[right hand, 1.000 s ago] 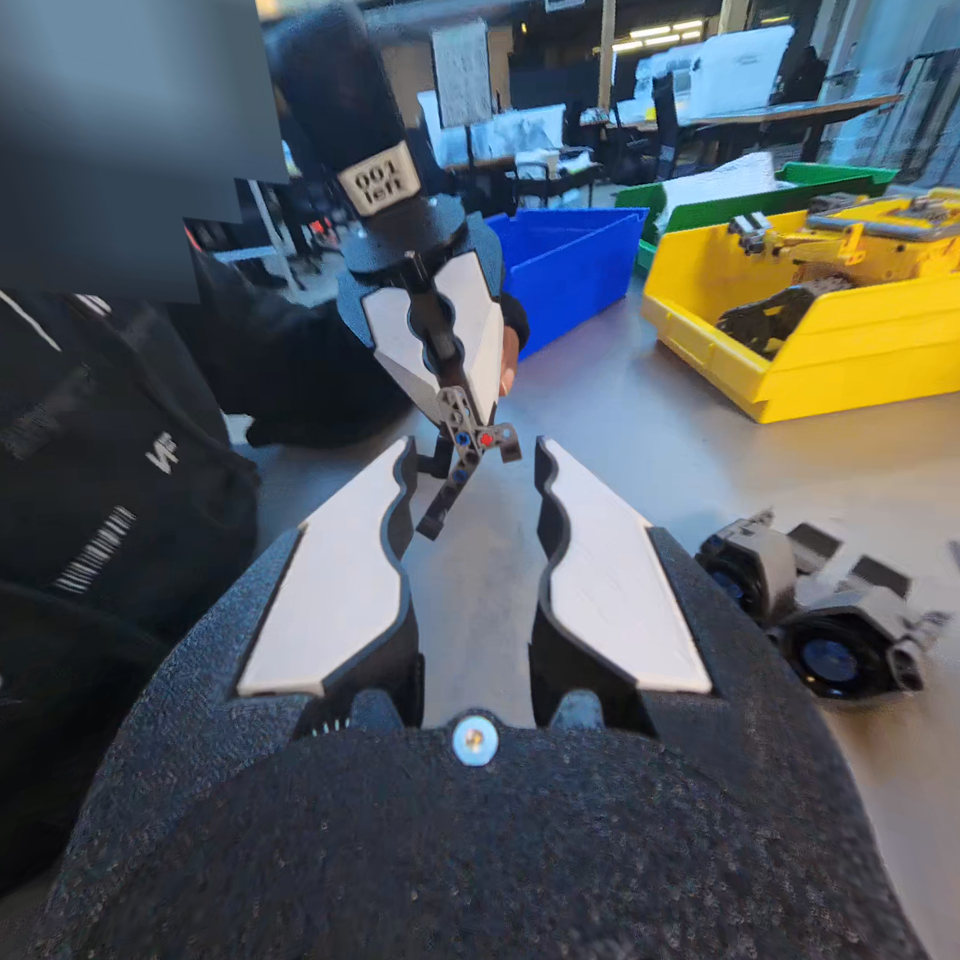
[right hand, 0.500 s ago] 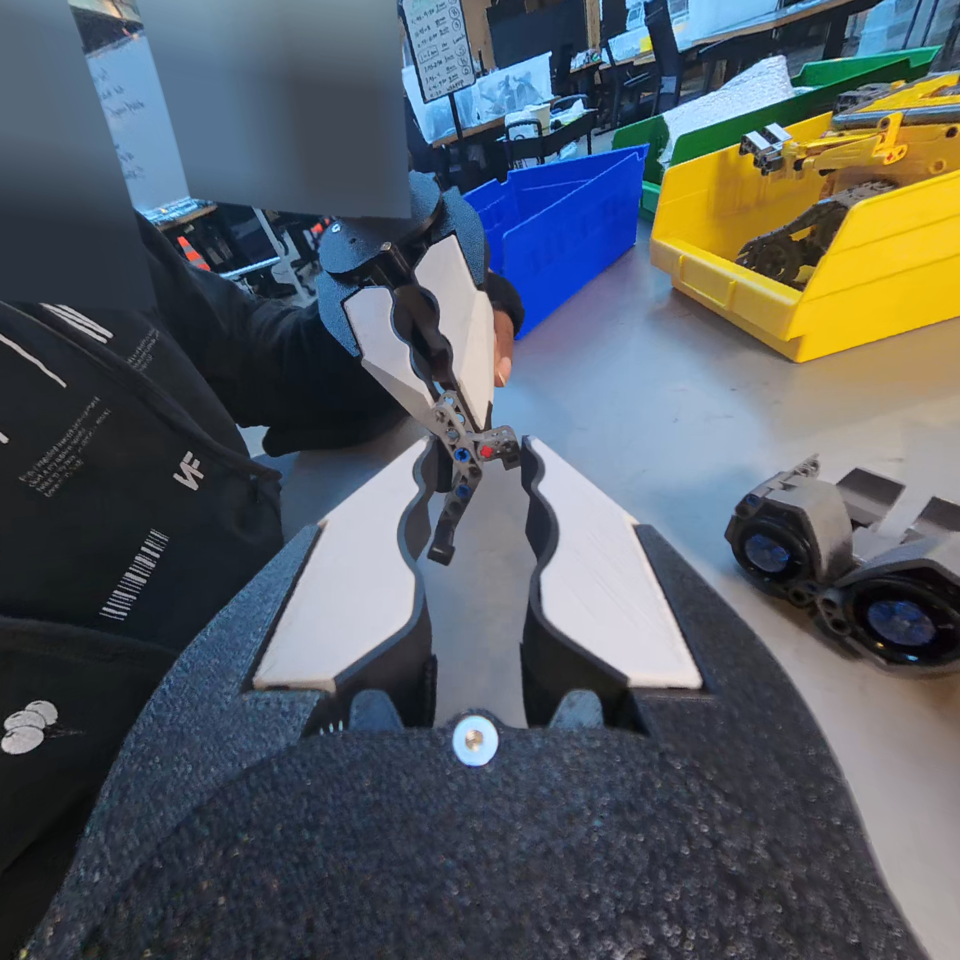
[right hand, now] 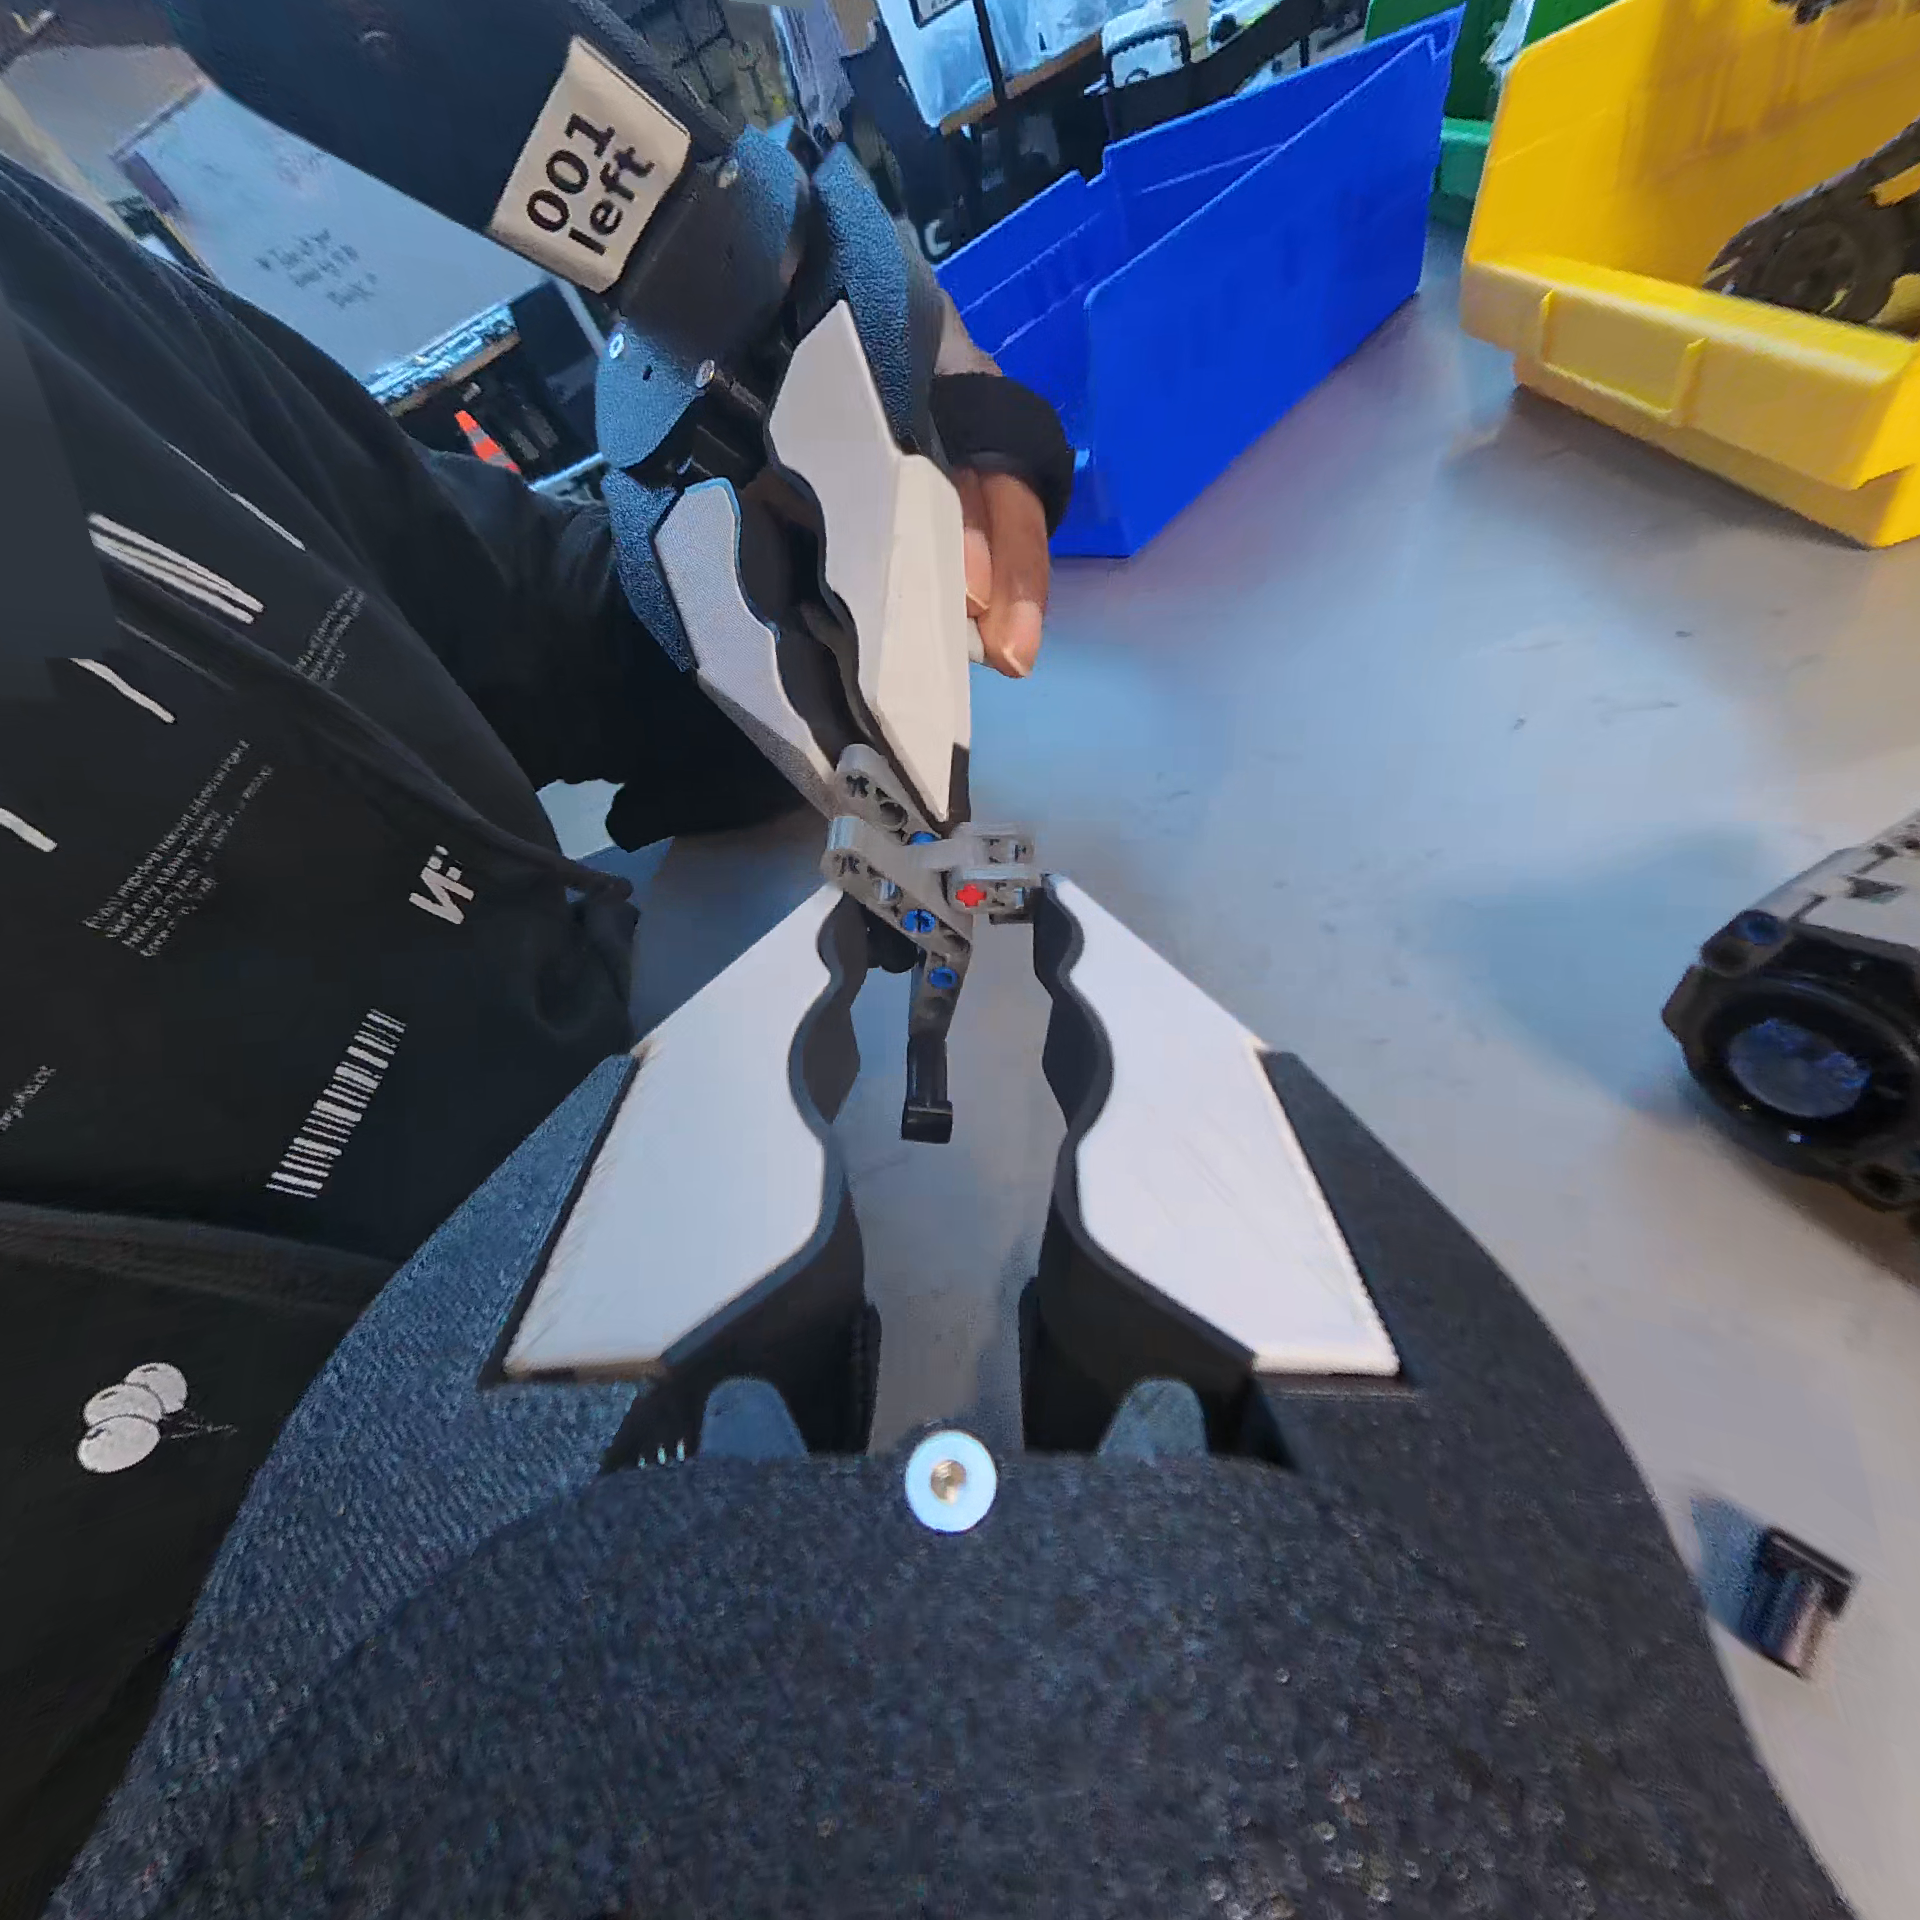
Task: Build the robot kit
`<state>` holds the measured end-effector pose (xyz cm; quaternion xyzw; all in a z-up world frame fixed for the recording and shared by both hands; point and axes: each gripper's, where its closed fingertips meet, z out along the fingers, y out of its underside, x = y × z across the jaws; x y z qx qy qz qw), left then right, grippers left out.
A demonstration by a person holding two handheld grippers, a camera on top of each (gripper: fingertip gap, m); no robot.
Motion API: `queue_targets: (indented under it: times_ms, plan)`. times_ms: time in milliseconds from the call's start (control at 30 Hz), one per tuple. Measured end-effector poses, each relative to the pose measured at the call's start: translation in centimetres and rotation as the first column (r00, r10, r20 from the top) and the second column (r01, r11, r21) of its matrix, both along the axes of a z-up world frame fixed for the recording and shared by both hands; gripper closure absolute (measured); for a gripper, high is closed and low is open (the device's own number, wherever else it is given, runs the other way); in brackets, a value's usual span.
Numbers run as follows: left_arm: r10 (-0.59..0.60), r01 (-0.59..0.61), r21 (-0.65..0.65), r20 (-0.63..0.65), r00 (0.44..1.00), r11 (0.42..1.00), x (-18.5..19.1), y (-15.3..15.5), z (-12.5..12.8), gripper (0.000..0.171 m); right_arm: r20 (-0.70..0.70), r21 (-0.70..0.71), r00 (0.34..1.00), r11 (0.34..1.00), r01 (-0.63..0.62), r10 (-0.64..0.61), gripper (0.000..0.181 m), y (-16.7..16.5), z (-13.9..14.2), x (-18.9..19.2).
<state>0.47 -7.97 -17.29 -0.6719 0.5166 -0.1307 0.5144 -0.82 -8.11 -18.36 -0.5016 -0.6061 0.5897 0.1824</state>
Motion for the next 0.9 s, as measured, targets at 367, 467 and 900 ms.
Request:
queue_targets:
  times_ms: [367, 467, 900]
  plan:
    - [-0.202, 0.199, -0.036, -0.239, 0.950, 0.979, 1.3, -2.9, -3.2, 0.166, 0.175, -0.103, 0.966, 0.979, -0.173, 0.189, 0.154, -2.8, -3.0, 1.4]
    - [-0.242, 0.236, -0.060, -0.341, 0.908, 0.970, 1.2, -3.4, -4.9, 0.166, 0.276, -0.021, 0.939, 0.977, -0.210, 0.207, 0.153, -3.3, -4.9, 1.7]
    - [0.029, -0.027, -0.016, 0.088, 0.996, 0.999, 0.0, 0.8, -0.7, 0.163, 0.041, 0.224, 0.998, 0.974, 0.044, -0.055, 0.150, 1.6, -1.4, 0.4]
